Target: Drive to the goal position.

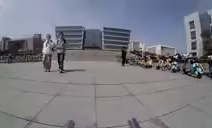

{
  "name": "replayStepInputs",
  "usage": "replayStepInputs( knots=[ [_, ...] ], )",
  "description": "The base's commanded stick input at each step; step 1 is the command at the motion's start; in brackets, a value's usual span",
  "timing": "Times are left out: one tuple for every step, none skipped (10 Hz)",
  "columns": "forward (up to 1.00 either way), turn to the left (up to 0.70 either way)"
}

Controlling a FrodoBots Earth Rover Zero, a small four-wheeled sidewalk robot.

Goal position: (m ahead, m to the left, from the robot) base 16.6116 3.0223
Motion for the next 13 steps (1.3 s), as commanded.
replayStepInputs(
  knots=[
    [1.00, 0.00],
    [1.00, 0.00],
    [1.00, 0.00],
    [1.00, 0.00],
    [1.00, 0.00],
    [1.00, 0.00],
    [1.00, 0.00],
    [1.00, 0.00],
    [1.00, 0.00],
    [1.00, 0.00],
    [1.00, 0.00],
    [1.00, 0.00],
    [1.00, 0.00]
  ],
)
